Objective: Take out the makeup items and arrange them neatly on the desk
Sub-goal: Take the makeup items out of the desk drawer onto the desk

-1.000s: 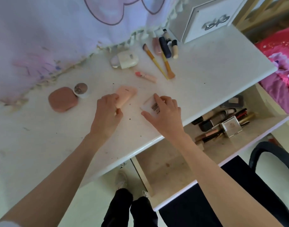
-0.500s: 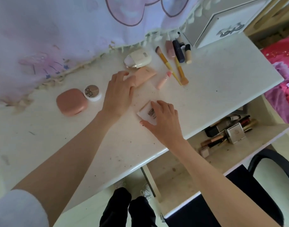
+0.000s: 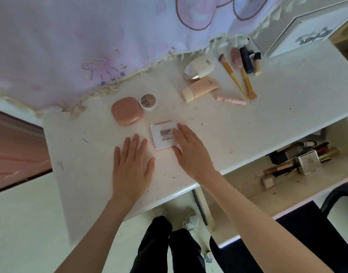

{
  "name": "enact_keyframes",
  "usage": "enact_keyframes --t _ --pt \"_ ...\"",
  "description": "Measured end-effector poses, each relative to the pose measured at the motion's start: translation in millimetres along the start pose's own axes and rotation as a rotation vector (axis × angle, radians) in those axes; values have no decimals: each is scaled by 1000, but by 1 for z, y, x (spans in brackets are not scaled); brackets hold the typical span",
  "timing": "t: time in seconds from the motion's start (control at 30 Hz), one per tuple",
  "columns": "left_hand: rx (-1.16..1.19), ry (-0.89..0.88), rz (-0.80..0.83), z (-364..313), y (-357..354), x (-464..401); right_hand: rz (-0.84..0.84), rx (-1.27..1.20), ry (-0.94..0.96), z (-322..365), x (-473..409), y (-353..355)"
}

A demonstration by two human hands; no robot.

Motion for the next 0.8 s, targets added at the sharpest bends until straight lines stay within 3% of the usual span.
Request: enact_keyframes --t 0.3,0.53,0.63,0.8 --pt "-125 35 28 7 -11 6 20 224 61 13 -10 -19" --pt "-9 77 28 0 -4 27 18 223 -17 -14 20 -17" --pt "133 -15 -40 -26 11 52 9 258 -21 -33 50 -9" --pt "233 -315 -78 -113 14 70 7 255 -89 -81 96 13"
Point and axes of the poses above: each hand's wrist, its own x-axis away from the middle knuckle, its own y-axis out of the back of the hand, z = x × y, the point moved 10 cm from there along -x, towards the middle knuckle, and after that the axes turned 8 degrees about -z, right-handed, at the moved point
